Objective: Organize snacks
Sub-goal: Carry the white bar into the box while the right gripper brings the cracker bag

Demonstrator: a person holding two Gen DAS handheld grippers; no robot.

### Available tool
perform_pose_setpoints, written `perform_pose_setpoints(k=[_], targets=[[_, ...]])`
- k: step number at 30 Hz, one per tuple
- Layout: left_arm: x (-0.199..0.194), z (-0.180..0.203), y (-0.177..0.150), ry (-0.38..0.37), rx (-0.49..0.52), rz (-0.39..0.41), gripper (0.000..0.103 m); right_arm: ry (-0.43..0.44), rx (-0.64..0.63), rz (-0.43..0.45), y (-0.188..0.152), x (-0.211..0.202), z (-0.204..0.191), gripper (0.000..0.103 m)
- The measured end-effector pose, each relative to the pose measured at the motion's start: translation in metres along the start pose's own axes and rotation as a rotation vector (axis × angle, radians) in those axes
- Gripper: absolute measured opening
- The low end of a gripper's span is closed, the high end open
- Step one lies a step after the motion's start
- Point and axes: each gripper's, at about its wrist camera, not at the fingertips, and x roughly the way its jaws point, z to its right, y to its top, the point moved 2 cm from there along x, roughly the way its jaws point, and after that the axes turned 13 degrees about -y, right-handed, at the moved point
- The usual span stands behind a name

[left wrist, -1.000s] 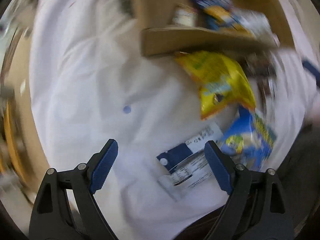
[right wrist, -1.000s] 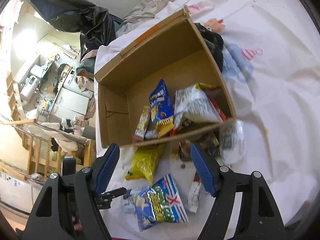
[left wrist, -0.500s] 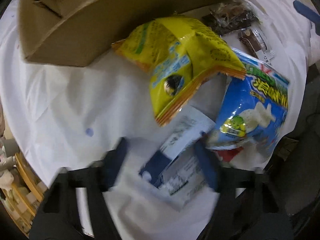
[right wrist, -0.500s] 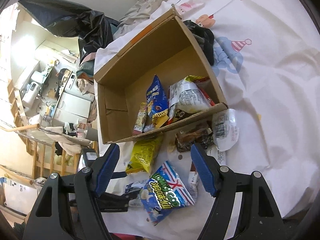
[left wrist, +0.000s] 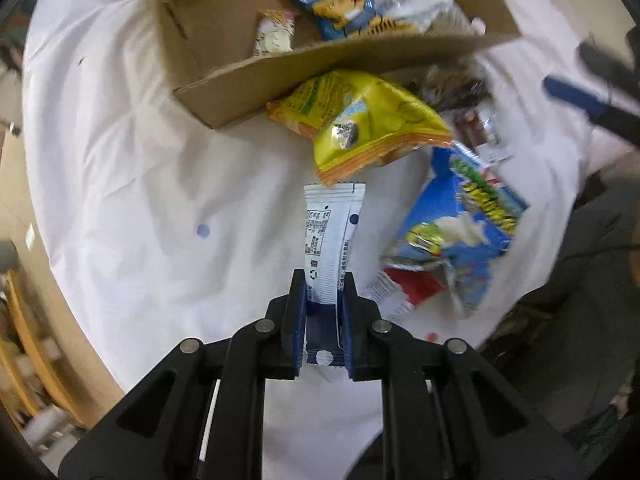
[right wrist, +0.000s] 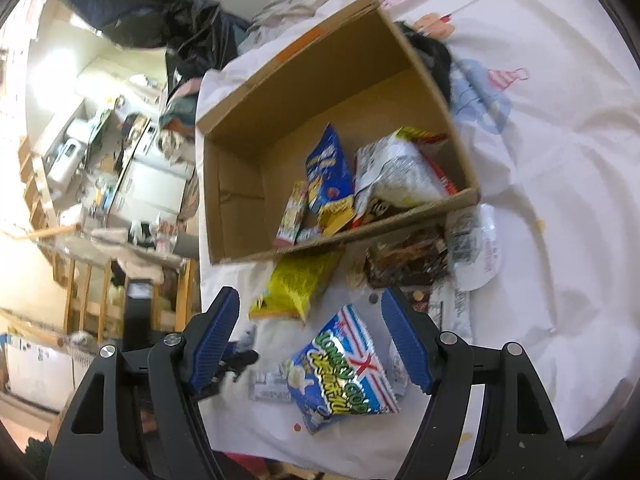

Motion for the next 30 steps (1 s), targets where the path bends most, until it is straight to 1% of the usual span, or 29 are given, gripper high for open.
perform_pose_setpoints(k=[1,3,4,5,7,8,10,12,14,15,17,19,22,24,25,26,28,29,30], targets=[[-0.006,-0.001,-0.004,-0.015,-0.028,0.024,0.012,-0.010,-0.022,-0.021,-0.003,0.005,-0.004,0.076],[-0.016,-0.008,-0.010,-0.031,-0.084,0.066,0.012,-0.038,-0.065,-0.064,-0.009,0.015,-0.010,0.082],[-0.022,-0.013,-0.013,-0.047,-0.125,0.094,0.013,-0.060,-0.089,-0.090,-0.013,0.021,-0.014,0.091],[-0.025,-0.016,-0.016,-0.060,-0.159,0.112,0.013,-0.089,-0.115,-0.114,-0.017,0.029,-0.017,0.095],[-0.031,-0.025,-0.022,-0.074,-0.211,0.161,0.013,-0.147,-0.169,-0.158,-0.025,0.042,-0.023,0.097],[-0.035,-0.032,-0.026,-0.067,-0.229,0.181,0.013,-0.172,-0.208,-0.182,-0.030,0.049,-0.028,0.098],[-0.043,-0.044,-0.028,-0.047,-0.272,0.227,0.013,-0.201,-0.279,-0.212,-0.039,0.059,-0.038,0.099],[-0.047,-0.048,-0.030,-0.044,-0.308,0.259,0.013,-0.225,-0.372,-0.241,-0.051,0.070,-0.052,0.100],[-0.047,-0.052,-0.032,-0.046,-0.324,0.274,0.013,-0.263,-0.448,-0.250,-0.060,0.078,-0.063,0.100],[-0.045,-0.052,-0.032,-0.047,-0.328,0.277,0.013,-0.291,-0.491,-0.235,-0.064,0.081,-0.069,0.100],[-0.041,-0.049,-0.031,-0.055,-0.331,0.280,0.013,-0.335,-0.535,-0.215,-0.067,0.086,-0.076,0.100],[-0.038,-0.044,-0.029,-0.057,-0.329,0.287,0.013,-0.338,-0.542,-0.242,-0.070,0.095,-0.078,0.100],[-0.041,-0.042,-0.028,-0.055,-0.321,0.295,0.013,-0.389,-0.546,-0.275,-0.071,0.110,-0.075,0.100],[-0.041,-0.042,-0.028,-0.066,-0.321,0.294,0.013,-0.385,-0.540,-0.291,-0.069,0.115,-0.074,0.100],[-0.041,-0.041,-0.027,-0.071,-0.320,0.294,0.013,-0.382,-0.539,-0.289,-0.069,0.116,-0.075,0.098],[-0.041,-0.041,-0.027,-0.073,-0.317,0.293,0.013,-0.385,-0.538,-0.282,-0.068,0.115,-0.075,0.086],[-0.041,-0.039,-0.026,-0.072,-0.313,0.295,0.013,-0.387,-0.520,-0.277,-0.063,0.112,-0.070,0.076],[-0.041,-0.039,-0.026,-0.070,-0.312,0.297,0.013,-0.379,-0.507,-0.275,-0.060,0.110,-0.069,0.069],[-0.041,-0.039,-0.026,-0.067,-0.311,0.297,0.013,-0.373,-0.498,-0.271,-0.058,0.108,-0.067,0.066]])
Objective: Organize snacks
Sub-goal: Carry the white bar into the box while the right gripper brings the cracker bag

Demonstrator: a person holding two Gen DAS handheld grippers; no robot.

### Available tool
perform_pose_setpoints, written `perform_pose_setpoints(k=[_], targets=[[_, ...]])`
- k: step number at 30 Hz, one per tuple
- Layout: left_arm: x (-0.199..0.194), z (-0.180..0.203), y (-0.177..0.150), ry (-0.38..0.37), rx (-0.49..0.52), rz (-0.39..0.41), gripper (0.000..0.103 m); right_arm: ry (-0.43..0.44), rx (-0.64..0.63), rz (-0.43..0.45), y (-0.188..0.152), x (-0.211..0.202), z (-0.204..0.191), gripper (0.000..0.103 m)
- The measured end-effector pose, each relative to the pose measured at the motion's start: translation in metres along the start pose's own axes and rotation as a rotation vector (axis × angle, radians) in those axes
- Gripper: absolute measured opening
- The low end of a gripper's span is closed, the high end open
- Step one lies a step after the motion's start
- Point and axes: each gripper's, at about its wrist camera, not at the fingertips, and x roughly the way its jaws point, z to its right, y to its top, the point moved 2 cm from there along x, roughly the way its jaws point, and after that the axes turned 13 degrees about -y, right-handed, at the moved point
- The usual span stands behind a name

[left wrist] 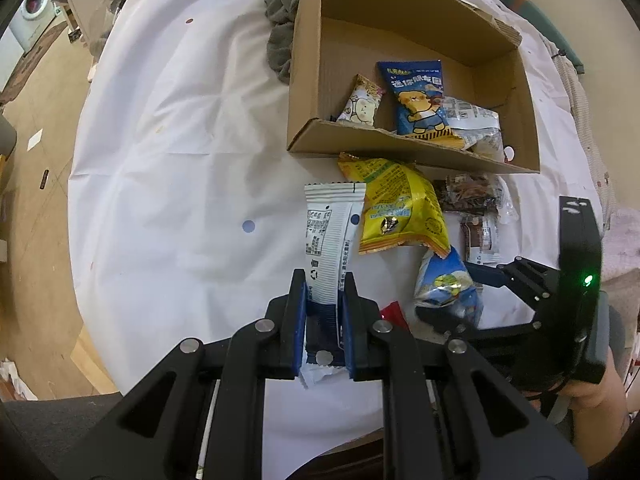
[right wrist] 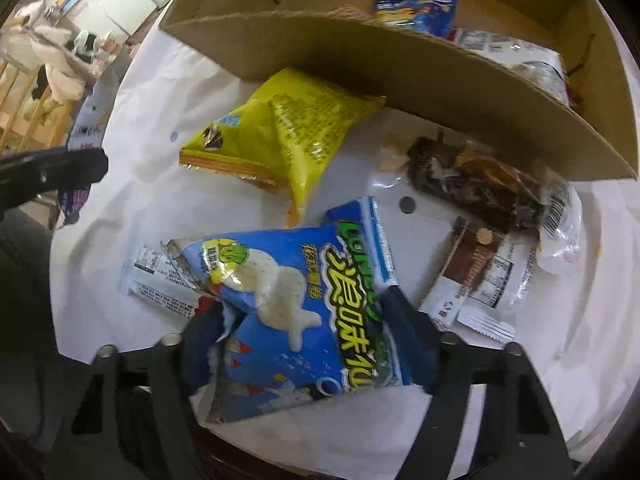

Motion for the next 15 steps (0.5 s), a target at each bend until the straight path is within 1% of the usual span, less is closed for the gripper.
perform_pose_setpoints(k=[2,4,7,8,11,12,14,15], targets=[[0.000,-0.001,0.000,0.004,-0.004,0.000,0.013,0.024,0.019,0.015,-0.001,-0.005,0.005,0.058],[0.000,-0.002,0.000,0.005,-0.012,0.001,0.013,0.054,0.032,0.033,-0.004,-0.011,0.009,0.055],[-0.002,-0.002,0.000,0.011,-0.009,0.010,0.013,0.158,0.071,0.069,-0.008,-0.028,0.018,0.053],[-0.002,-0.001,0.000,0.009,-0.001,0.013,0.013,0.217,0.093,0.095,-0.008,-0.037,0.022,0.052],[-0.005,0.005,-0.001,-0.009,0.029,0.021,0.013,0.353,0.159,0.170,-0.008,-0.058,0.033,0.050],[-0.007,0.007,-0.001,-0.007,0.036,0.028,0.013,0.378,0.173,0.193,-0.007,-0.064,0.036,0.050],[-0.014,0.011,0.002,-0.009,0.048,0.048,0.013,0.415,0.202,0.266,-0.005,-0.080,0.045,0.049],[-0.019,0.012,0.005,-0.012,0.051,0.065,0.013,0.418,0.211,0.302,-0.004,-0.088,0.049,0.049]])
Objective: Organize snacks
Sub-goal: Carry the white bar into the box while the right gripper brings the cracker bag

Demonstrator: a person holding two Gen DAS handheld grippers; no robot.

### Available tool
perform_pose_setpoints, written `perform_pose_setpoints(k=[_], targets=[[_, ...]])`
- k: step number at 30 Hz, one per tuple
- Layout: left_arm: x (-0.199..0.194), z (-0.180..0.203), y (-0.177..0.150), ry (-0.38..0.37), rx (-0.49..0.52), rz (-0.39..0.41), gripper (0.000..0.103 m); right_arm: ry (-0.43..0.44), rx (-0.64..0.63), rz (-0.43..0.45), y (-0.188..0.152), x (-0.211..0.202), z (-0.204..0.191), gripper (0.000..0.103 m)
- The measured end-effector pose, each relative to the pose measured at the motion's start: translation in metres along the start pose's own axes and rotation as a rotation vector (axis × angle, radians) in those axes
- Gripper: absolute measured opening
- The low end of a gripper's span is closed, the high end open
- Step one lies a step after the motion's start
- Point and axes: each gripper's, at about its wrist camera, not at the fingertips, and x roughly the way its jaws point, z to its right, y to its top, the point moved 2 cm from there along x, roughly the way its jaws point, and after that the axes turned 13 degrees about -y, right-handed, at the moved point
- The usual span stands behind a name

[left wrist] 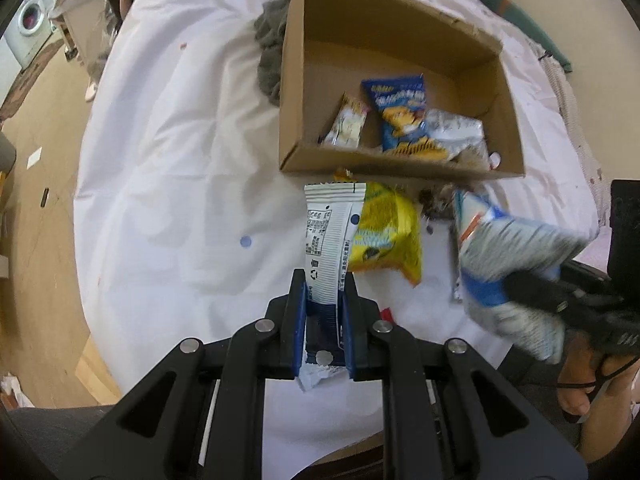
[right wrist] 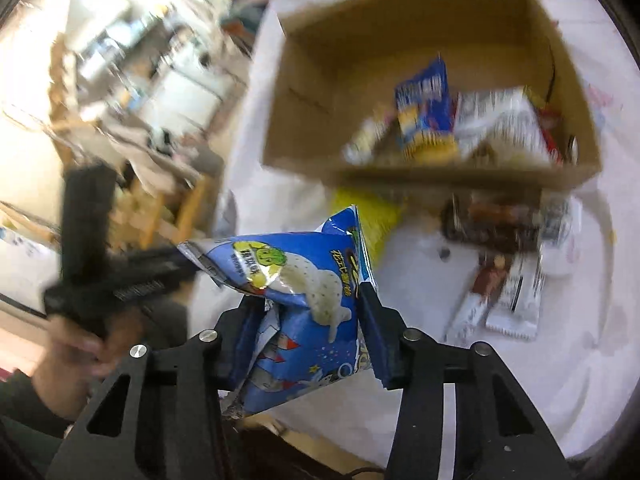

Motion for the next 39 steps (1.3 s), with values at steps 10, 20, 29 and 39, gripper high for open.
perform_pose_setpoints(k=[10,20,29,39], targets=[[-0.028,0.021,0.046,0.028,0.049,0.122,0.013,-0.042,0.123,0.220,0.046,-0.043,0.025,0.047],[0.007,0.043,0.099,0.061,0.122,0.091,0.013,-0.118,0.226,0.255,0.092,-0.033,0.068,0.047],[0.050,0.045,0.115,0.125,0.189,0.096,0.013,-0.275,0.218,0.252,0.113,-0.014,0.089,0.047],[0.050,0.039,0.126,0.108,0.170,0.124,0.013,-0.359,0.220,0.259,0.114,-0.009,0.099,0.047]])
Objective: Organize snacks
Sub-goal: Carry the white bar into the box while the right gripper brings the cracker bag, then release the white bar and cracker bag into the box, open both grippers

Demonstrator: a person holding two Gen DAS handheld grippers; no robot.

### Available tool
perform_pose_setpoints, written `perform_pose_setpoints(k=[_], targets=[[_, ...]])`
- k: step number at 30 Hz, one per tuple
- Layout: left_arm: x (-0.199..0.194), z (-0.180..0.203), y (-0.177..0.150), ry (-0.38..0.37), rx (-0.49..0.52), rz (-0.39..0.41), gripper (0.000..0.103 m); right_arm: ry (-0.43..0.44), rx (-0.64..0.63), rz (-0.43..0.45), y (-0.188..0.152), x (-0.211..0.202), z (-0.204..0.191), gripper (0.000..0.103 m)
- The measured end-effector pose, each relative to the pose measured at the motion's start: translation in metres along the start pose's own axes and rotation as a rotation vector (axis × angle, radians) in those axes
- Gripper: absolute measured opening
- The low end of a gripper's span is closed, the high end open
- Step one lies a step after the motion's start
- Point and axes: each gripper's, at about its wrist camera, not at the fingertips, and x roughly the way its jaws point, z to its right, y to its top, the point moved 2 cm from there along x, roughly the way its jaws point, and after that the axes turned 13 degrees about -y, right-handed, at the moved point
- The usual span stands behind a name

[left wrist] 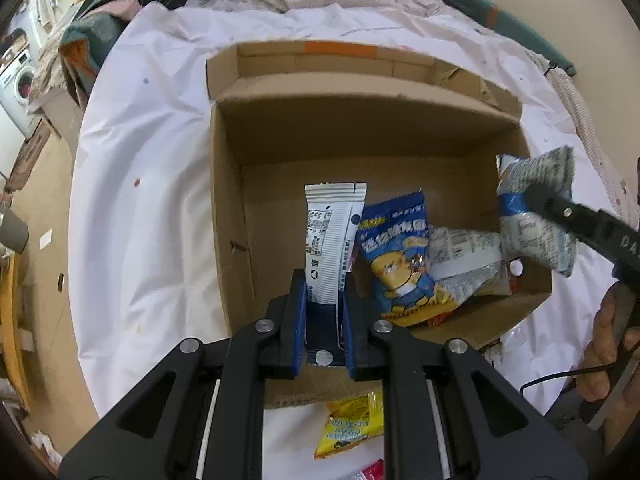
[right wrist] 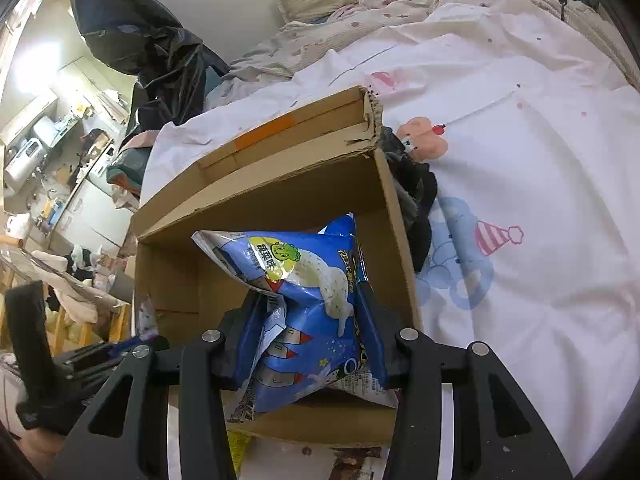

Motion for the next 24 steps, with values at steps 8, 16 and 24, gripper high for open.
perform_pose_setpoints(k=[8,16,24], targets=[[-0.001,0.000,0.003,-0.031,-0.033,0.012,0.013,0.009,0.020,-0.008,-0.001,0.000,0.001,0.052],[0.003,0.007,-0.002,-0.033,-0.012,-0.013,0.036,0.053,0.049,-0.016,-0.003,0.000,0.000,0.083],[0.000,0.017,-0.005,-0.063,0.014,-0.007,0.075,0.072,0.034,-0.018,-0.003,-0.002,-0.006,0.085]])
